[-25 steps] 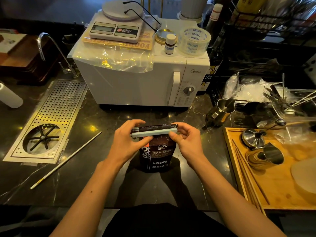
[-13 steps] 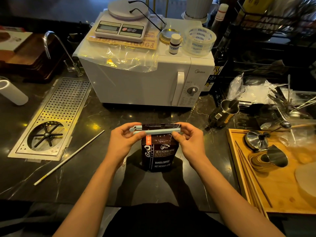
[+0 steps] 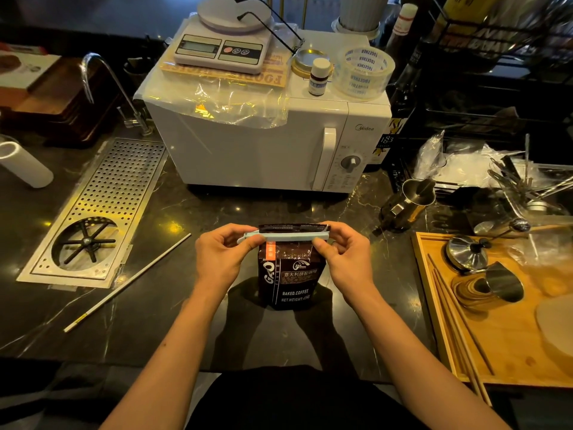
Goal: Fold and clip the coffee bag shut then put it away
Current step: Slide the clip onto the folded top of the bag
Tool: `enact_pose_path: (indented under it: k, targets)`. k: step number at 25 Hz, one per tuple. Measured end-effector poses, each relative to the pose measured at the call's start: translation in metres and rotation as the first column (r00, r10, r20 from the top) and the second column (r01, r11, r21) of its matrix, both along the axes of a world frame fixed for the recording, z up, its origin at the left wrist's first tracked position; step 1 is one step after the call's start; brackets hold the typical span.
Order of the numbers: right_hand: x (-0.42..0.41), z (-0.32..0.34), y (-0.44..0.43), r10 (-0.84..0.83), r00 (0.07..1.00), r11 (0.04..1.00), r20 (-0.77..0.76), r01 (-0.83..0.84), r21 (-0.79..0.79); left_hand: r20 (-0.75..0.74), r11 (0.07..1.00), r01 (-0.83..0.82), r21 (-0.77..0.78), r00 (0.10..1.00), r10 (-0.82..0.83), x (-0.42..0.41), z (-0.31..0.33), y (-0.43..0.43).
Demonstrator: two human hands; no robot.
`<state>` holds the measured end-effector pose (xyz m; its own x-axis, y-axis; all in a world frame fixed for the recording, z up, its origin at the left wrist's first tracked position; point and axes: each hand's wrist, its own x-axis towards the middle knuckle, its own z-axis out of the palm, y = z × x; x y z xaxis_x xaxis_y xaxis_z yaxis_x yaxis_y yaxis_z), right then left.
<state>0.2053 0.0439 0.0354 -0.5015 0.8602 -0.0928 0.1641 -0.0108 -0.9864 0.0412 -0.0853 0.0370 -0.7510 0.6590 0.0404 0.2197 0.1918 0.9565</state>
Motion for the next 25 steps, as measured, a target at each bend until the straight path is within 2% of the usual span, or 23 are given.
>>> enact_pose_path:
  k: [2,4,6,8,10,12,14,16,18,21,25]
  targets:
    - [0.0,0.001,0.0,0.006,1.0,1.0,0.02,-0.007,0.02,-0.19,0.995,0.06,-0.074,0.979,-0.073,-0.004,0.004,-0.002]
    - [0.002,0.004,0.002,0.025,0.994,0.994,0.108,-0.036,0.104,-0.35,0.964,0.149,-0.222,0.91,-0.222,-0.015,0.013,-0.002]
    - [0.007,0.01,0.007,0.072,0.972,0.967,0.225,-0.124,0.222,-0.404,0.915,0.214,-0.342,0.846,-0.349,-0.022,0.025,0.0]
    - [0.01,0.019,0.016,0.142,0.93,0.911,0.34,-0.257,0.323,-0.422,0.873,0.3,-0.385,0.784,-0.456,-0.023,0.034,0.007]
    - [0.007,0.031,0.022,0.24,0.85,0.803,0.469,-0.446,0.396,-0.421,0.81,0.392,-0.435,0.707,-0.568,-0.019,0.04,0.019]
    - [-0.005,0.044,0.025,0.326,0.702,0.645,0.634,-0.655,0.393,-0.407,0.746,0.432,-0.506,0.642,-0.649,-0.016,0.045,0.032]
    - [-0.022,0.056,0.023,0.309,0.548,0.507,0.777,-0.787,0.353,-0.413,0.698,0.415,-0.583,0.589,-0.695,-0.017,0.05,0.042]
    - [-0.035,0.063,0.021,0.235,0.492,0.434,0.838,-0.825,0.362,-0.419,0.663,0.386,-0.642,0.547,-0.725,-0.02,0.053,0.047]
    - [-0.043,0.066,0.02,0.199,0.483,0.426,0.853,-0.826,0.368,-0.414,0.643,0.38,-0.665,0.529,-0.741,-0.02,0.054,0.052]
    - [-0.047,0.068,0.02,0.19,0.475,0.471,0.859,-0.812,0.345,-0.413,0.649,0.376,-0.661,0.54,-0.733,-0.019,0.054,0.056]
    - [-0.047,0.067,0.017,0.165,0.549,0.493,0.819,-0.765,0.414,-0.404,0.684,0.382,-0.621,0.593,-0.697,-0.019,0.052,0.053]
